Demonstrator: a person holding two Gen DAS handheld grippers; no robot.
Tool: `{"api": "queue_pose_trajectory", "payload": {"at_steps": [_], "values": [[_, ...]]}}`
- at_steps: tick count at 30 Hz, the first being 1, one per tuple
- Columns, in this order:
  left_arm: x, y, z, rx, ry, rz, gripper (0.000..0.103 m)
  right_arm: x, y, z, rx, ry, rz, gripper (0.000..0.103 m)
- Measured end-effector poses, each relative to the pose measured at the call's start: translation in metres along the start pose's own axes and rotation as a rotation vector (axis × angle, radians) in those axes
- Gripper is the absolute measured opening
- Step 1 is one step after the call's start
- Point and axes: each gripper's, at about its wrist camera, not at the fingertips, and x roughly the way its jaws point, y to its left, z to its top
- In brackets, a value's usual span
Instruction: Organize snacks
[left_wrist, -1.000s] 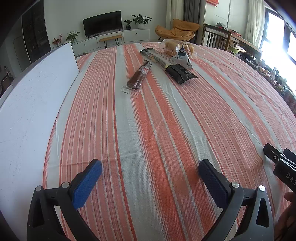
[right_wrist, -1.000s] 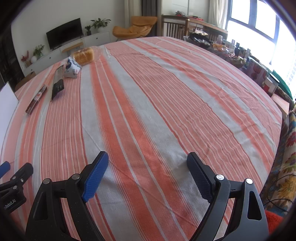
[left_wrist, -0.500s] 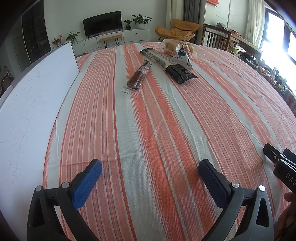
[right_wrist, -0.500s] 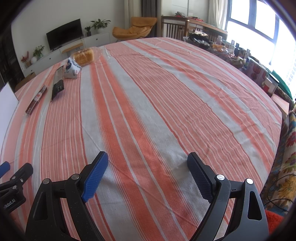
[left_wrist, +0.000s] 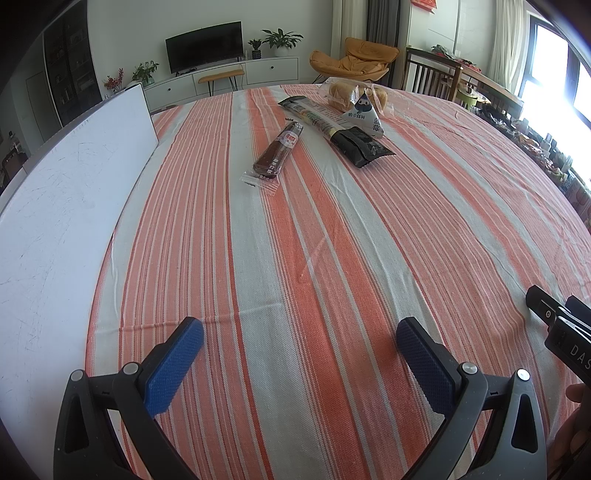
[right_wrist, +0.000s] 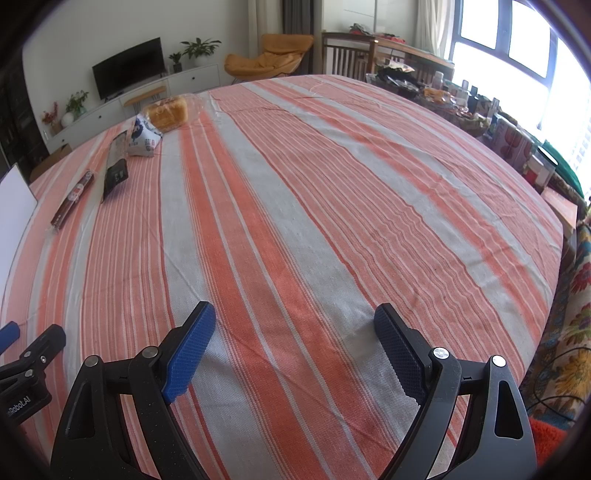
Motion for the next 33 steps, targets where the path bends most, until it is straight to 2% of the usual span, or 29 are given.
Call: {"api": "queue_pose_trajectory", "payload": {"at_steps": [3,7,9,19,29,33], "values": [[0.0,0.0,0.001,0.009,0.011,-0.002,0.103,0.0,0.0,0.0,-0.001,-0.001,0.001,0.09],[0.005,0.004,0.011,0.019,0.126,-0.012,0.103,-0.001,0.0,0.0,-0.006,-0.004,0.005,0.09],[0.002,0.007,0.014,0.004,0.152,-0.028,0.103,-0.001,0.0,0.0,-0.007,-0.005,0.006,0.09],[-0.037,0.009,0.047,0.027,0.126,-0.138,0.103,-0.001,0.0,0.0,-0.007,-0.005,0.006,0.09],[-0.038,0.012,0.064,0.06,0.153,-0.148,0.103,-0.001,0.0,0.0,-0.007,-0.005,0.006,0.091],[-0.042,0.022,0.084,0.054,0.14,-0.155,0.103,-0.001,0.0,0.0,-0.007,-0.005,0.006,0.091]]}}
